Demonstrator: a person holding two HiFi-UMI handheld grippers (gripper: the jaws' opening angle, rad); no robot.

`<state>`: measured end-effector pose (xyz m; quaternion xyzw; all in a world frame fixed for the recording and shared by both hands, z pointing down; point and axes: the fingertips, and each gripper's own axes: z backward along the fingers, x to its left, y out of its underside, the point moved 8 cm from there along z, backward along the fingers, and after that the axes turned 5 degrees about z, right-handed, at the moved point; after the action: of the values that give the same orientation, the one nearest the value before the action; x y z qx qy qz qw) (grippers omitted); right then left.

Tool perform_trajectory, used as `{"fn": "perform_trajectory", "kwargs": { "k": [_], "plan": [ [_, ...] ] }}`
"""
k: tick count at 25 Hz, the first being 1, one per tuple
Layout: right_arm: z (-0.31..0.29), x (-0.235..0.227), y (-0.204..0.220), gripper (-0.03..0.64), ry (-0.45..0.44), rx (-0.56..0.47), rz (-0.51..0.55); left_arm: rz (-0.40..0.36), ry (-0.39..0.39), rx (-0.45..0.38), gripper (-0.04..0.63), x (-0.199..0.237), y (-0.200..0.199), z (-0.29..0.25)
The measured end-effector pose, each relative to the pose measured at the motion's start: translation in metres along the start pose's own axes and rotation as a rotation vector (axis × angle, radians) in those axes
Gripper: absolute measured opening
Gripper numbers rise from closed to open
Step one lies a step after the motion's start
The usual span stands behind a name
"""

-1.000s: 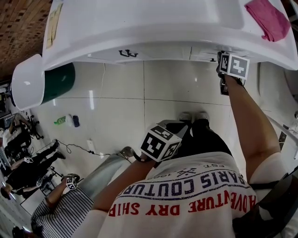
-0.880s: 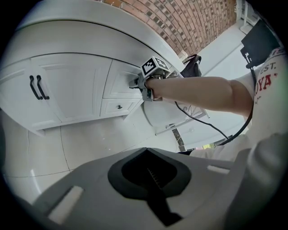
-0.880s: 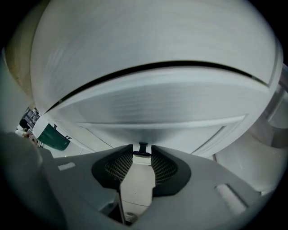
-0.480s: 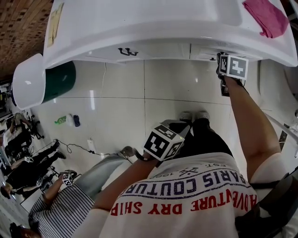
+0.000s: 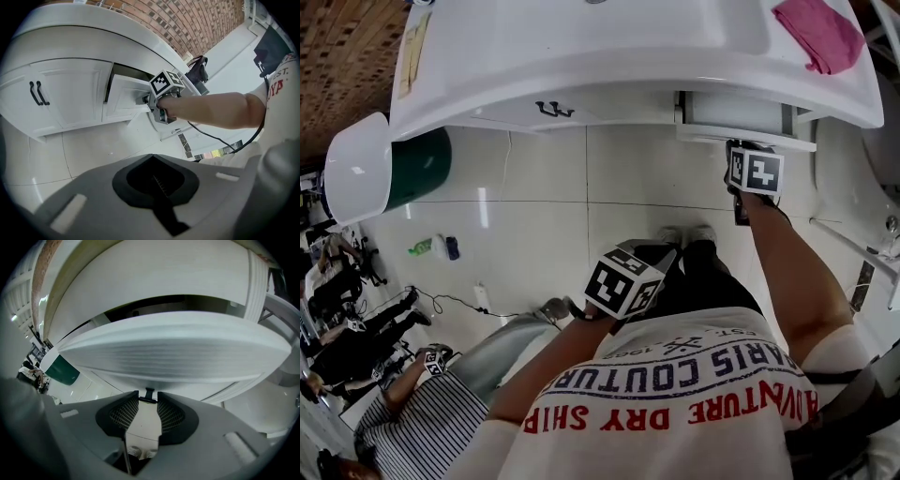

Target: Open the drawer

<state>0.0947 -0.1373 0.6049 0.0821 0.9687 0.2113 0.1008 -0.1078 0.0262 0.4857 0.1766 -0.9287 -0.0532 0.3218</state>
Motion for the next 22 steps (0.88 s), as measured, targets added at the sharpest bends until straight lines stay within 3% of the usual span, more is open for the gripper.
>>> {"fn": "perform_trajectory", "kwargs": {
  "k": [22],
  "plan": [
    [0.029, 0.018, 0.072, 0.13, -0.033, 0.086, 0.028, 0.005, 0.016, 0.0, -0.005, -0.019, 0.005, -0.003]
  ]
}}
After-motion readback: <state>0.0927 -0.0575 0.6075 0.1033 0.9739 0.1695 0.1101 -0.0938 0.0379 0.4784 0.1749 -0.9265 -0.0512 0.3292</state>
